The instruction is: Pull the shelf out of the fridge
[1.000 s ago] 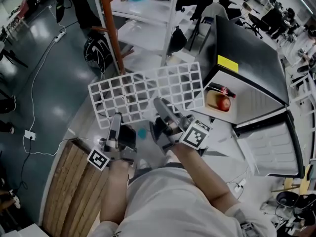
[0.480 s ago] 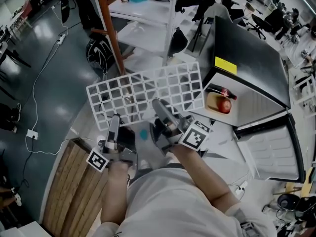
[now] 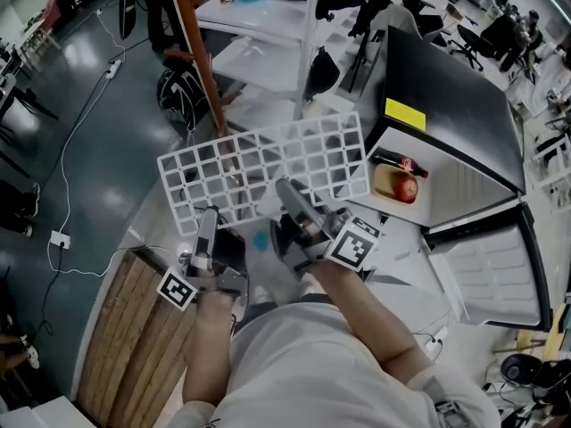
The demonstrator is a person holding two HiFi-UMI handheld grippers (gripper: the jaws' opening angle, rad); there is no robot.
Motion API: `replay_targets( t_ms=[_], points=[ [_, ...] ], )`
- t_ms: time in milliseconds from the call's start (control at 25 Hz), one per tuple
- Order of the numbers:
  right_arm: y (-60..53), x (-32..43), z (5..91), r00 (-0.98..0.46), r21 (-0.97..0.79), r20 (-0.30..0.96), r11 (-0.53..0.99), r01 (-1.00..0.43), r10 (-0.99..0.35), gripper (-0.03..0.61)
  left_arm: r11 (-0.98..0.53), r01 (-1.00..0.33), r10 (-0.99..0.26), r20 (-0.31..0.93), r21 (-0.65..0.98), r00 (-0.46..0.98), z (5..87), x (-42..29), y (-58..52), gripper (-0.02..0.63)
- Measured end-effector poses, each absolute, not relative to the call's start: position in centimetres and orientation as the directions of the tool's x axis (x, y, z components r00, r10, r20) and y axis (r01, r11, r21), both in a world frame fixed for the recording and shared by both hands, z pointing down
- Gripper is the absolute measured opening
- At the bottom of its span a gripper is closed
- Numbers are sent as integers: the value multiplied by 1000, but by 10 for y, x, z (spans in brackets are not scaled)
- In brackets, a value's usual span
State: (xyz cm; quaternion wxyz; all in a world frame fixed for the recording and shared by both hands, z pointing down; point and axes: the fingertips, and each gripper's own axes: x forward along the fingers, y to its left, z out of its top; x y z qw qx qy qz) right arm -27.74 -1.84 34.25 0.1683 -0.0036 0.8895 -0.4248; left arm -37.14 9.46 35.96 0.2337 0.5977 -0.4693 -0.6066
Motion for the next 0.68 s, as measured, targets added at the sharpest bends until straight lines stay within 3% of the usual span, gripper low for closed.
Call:
replay_targets(
  t_ms=[680],
  points=[
    [-17, -276, 350, -953, -756, -268, 644, 115, -144, 51, -423, -269, -860, -477, 865, -180, 369, -368, 96, 34]
  ],
)
